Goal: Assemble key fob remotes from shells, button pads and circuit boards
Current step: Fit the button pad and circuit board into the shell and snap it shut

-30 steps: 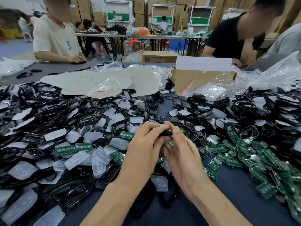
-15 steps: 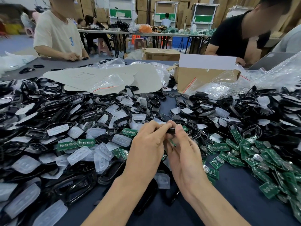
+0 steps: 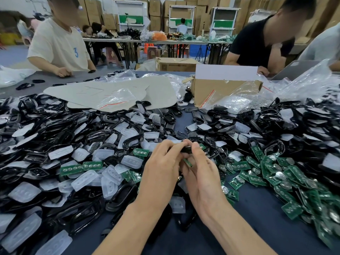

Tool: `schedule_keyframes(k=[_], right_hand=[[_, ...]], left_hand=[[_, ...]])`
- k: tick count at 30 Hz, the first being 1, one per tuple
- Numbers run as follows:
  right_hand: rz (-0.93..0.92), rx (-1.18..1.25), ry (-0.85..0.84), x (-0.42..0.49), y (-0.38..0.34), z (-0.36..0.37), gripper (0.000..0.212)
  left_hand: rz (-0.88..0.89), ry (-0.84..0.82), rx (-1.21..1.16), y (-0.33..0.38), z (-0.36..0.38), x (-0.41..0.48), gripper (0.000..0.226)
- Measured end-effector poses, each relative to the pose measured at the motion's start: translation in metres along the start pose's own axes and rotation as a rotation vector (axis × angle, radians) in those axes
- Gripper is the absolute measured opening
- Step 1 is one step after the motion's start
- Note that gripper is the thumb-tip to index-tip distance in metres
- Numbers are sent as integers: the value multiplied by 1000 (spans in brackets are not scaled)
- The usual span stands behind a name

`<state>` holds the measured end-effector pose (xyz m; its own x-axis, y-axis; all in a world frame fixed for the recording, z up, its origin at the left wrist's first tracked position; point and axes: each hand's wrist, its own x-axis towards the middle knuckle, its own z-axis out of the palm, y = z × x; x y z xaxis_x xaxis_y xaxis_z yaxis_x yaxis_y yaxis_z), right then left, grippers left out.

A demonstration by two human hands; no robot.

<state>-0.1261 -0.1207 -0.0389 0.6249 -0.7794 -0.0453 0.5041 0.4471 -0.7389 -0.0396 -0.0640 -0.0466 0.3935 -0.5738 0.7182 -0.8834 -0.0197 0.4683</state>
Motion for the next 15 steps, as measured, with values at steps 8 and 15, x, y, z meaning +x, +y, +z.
schedule_keyframes(k=[8,15], right_hand=[[-10,-44,43,-7,-15,-5,33],[-170,-146,196,-36,-60,-30,42]], left_hand=[[51,-16,-66,11,-4,5,28],[-228,-131,-529,95,12,29,18]])
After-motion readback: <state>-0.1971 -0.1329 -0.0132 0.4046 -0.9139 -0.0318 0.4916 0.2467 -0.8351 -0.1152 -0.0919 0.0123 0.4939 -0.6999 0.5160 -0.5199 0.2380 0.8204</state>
